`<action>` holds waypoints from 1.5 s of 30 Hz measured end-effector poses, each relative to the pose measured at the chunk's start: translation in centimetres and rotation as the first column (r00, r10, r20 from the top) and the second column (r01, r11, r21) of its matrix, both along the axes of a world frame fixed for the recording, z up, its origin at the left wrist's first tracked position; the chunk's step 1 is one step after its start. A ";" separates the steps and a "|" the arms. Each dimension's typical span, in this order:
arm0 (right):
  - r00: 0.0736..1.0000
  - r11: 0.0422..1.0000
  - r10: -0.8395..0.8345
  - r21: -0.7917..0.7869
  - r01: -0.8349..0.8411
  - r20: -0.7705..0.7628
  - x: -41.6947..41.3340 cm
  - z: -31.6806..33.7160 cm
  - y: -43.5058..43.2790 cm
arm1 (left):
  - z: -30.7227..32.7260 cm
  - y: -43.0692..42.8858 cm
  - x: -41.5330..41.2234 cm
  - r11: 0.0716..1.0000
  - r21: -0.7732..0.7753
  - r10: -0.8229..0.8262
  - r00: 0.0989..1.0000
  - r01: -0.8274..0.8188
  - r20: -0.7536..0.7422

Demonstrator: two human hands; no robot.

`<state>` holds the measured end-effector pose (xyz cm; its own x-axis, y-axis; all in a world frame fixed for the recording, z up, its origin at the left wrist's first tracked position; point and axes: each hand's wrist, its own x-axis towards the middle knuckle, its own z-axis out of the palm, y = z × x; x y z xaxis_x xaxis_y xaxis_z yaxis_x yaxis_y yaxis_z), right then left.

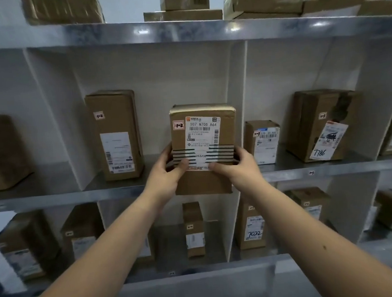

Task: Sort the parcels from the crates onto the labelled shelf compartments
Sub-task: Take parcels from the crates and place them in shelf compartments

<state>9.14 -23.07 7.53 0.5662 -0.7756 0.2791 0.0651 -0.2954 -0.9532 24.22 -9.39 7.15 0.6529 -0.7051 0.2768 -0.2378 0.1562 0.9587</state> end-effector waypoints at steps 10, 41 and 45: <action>0.998 1.000 0.001 0.010 -0.001 0.061 -0.3 -0.2 -1.9 | -0.1 -1.6 0.3 0.999 -0.033 0.039 0.997 -0.037 0.069; 0.997 0.995 -0.035 -0.099 0.029 -0.065 6.3 -1.2 -6.0 | -1.9 -6.4 4.6 0.969 0.076 0.216 0.956 -0.235 0.198; 0.999 0.991 -0.042 -0.131 0.037 -0.033 7.8 -1.8 -7.1 | -1.9 -7.5 5.8 0.967 0.076 0.224 0.954 -0.243 0.199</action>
